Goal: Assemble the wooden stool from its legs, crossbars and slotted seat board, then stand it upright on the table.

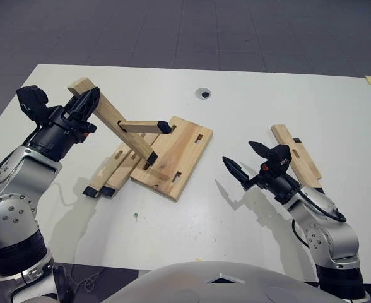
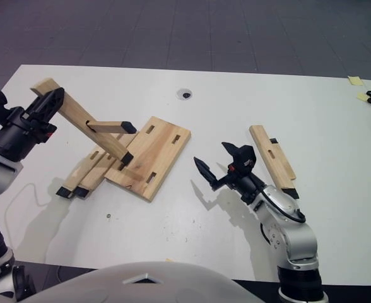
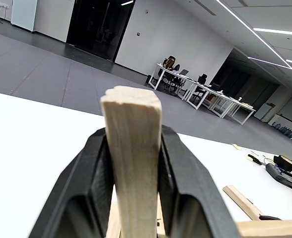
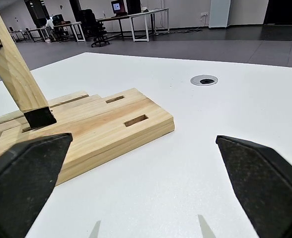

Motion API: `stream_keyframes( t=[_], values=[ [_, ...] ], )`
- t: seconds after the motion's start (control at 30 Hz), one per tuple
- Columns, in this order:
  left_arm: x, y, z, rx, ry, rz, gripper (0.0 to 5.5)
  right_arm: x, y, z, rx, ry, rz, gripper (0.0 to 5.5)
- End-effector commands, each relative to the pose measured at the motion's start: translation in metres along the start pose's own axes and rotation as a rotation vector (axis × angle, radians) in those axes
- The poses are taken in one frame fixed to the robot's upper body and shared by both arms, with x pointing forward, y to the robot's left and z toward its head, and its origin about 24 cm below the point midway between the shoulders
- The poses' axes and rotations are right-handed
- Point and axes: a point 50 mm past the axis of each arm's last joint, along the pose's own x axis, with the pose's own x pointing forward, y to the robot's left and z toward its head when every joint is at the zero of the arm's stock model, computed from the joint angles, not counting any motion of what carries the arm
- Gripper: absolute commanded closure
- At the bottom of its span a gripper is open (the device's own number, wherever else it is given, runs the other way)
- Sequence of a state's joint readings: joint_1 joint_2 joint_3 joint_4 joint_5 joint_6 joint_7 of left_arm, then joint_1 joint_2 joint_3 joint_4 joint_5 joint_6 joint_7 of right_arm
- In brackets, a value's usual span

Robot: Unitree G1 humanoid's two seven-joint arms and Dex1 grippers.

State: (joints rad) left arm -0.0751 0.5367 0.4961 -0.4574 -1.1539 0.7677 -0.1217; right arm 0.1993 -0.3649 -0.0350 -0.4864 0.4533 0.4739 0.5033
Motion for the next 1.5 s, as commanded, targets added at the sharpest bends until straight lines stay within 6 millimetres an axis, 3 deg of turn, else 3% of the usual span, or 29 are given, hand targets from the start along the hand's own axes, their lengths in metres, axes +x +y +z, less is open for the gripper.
stream_keyframes(
  t=[0.03, 0.23, 0.73, 1.23, 1.5],
  values=[
    [0.0, 0.0, 0.005, 0.008, 0.011, 0.009, 4.46, -0.002, 0.0, -0.002, -0.001, 0.009, -0.008, 0.1],
    [-0.001, -0.005, 0.014, -0.006, -0.031, 0.004, 4.46, -0.004, 0.001, -0.004, -0.009, 0.023, -0.004, 0.1],
    [-0.009, 0.0, 0.002, 0.016, 0.03, 0.032, 4.46, -0.004, -0.004, -0.003, -0.036, 0.032, -0.017, 0.1],
    [-0.013, -0.006, 0.012, -0.011, -0.007, 0.017, 4.46, -0.005, -0.005, -0.006, -0.054, 0.038, -0.023, 0.1],
    [-0.016, -0.001, 0.004, 0.009, 0.026, 0.059, 4.46, -0.006, -0.006, -0.006, -0.059, 0.04, -0.023, 0.1]
  ],
)
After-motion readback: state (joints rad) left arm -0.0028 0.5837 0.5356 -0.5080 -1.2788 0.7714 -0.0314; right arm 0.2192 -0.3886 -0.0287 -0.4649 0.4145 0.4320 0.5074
